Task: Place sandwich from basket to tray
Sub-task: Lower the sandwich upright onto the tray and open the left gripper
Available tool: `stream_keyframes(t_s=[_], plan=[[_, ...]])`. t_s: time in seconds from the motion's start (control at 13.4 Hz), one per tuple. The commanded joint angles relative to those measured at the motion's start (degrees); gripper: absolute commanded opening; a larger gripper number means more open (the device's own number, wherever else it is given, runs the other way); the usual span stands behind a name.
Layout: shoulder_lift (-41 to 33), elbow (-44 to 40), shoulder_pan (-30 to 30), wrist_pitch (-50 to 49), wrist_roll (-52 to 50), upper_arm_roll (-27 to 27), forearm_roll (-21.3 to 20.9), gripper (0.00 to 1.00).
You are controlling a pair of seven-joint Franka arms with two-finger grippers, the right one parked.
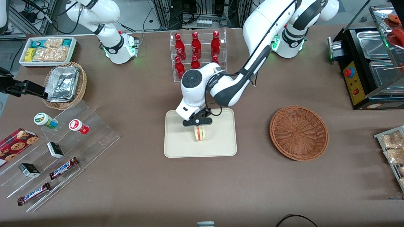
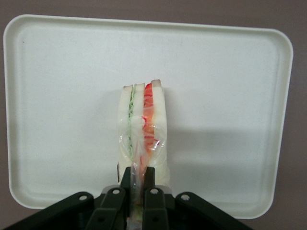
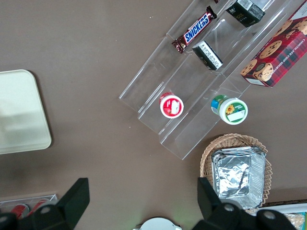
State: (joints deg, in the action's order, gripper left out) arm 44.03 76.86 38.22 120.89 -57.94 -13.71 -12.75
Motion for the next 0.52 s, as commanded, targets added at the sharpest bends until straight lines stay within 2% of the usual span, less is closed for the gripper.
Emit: stream_keyframes(t_s=[0.0,0.3,0.37,0.45], plan=[[1.4,-1.3,0.4,0.5,1.2,0.2,-1.2,0.00],[2.7,-1.4,0.3,0.7,3.8,0.2,-1.1,0.00],[2.7,-1.4,0.2,0.7,3.7,0.2,-1.0,0.34],[2.7,-1.4,0.2,0.7,3.2,0.3,-1.0,0.75]])
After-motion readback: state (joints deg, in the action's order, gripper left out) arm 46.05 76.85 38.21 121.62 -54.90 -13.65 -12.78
